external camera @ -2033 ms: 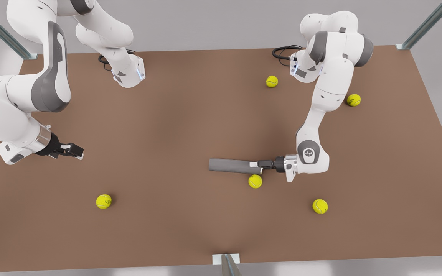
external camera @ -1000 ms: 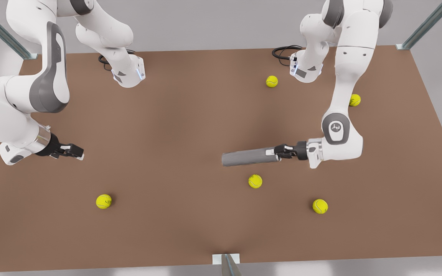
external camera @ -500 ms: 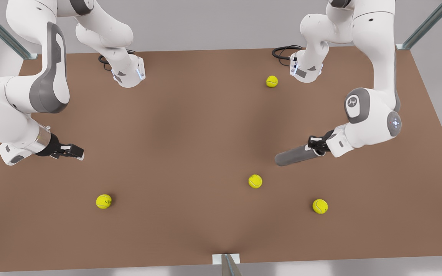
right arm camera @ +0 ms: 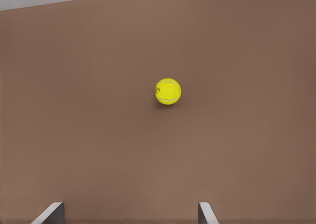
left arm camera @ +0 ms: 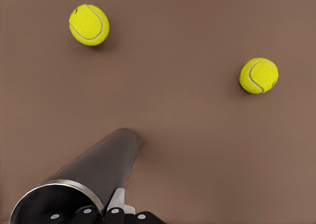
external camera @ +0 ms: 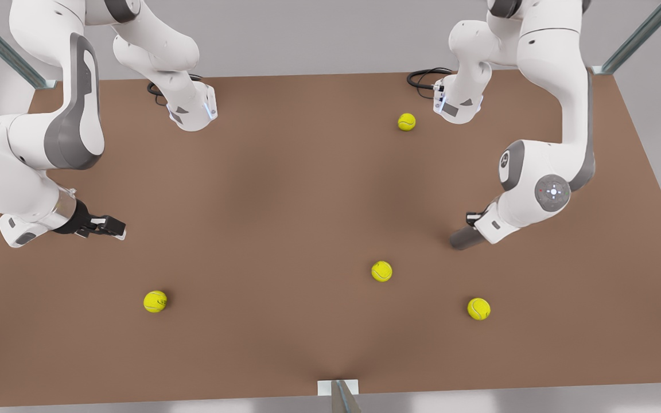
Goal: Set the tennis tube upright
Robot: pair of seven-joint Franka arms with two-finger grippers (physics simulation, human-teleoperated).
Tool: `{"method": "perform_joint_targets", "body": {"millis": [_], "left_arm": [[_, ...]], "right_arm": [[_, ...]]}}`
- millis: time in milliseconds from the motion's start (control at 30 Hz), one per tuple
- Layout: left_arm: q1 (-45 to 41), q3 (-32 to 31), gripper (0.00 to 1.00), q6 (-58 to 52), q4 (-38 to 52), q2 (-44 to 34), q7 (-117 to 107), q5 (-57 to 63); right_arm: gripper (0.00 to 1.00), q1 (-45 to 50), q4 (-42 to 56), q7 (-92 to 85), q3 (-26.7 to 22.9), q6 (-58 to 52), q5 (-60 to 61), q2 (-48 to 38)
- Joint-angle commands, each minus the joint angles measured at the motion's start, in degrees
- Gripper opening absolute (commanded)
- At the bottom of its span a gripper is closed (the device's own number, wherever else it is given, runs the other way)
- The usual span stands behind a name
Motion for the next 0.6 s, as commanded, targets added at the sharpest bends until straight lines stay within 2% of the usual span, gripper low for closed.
{"method": "perform_joint_targets", "body": {"millis": [0,233,267,300,333,400,433,533,567], "left_arm": [[-0.16,-0.03,0.21,0.75,0.03,0.18,-12.47,1.83],[-0.25,-0.11,0.21,1.10,0.11,0.53,-13.00,0.86],[-0.25,-0.11,0.26,1.10,0.11,0.53,-13.00,0.86],[-0.25,-0.11,0.37,1.10,0.11,0.62,-13.00,0.86],[-0.25,-0.11,0.51,1.01,0.11,0.62,-12.91,0.86],[-0.25,-0.11,0.88,1.01,0.11,0.53,-12.91,0.86],[-0.25,-0.20,0.99,1.01,0.11,0.44,-12.83,0.86],[-0.42,-1.34,1.00,-2.67,0.81,-2.10,-12.83,0.95],[-0.42,-1.43,1.00,-9.26,4.76,-3.69,-12.74,0.95]], "right_arm": [[1.00,0.01,0.02,-0.05,0.01,-0.02,0.04,-0.06],[1.00,-0.07,0.02,-0.05,0.01,-0.02,0.04,-0.06],[1.00,-0.07,0.02,-0.05,0.01,-0.02,0.04,-0.06],[1.00,-0.07,0.02,-0.05,0.01,-0.02,0.04,-0.06],[1.00,-0.07,0.02,-0.05,0.01,-0.11,0.04,-0.06],[1.00,-0.07,0.02,-0.05,0.01,-0.10,0.04,-0.06],[1.00,-0.07,0.02,-0.05,-0.08,-0.02,0.04,-0.06],[1.00,-0.07,0.02,-0.05,0.01,-0.11,0.04,-0.06],[1.00,-0.07,0.02,-0.05,0.01,-0.02,0.04,0.03]]}}
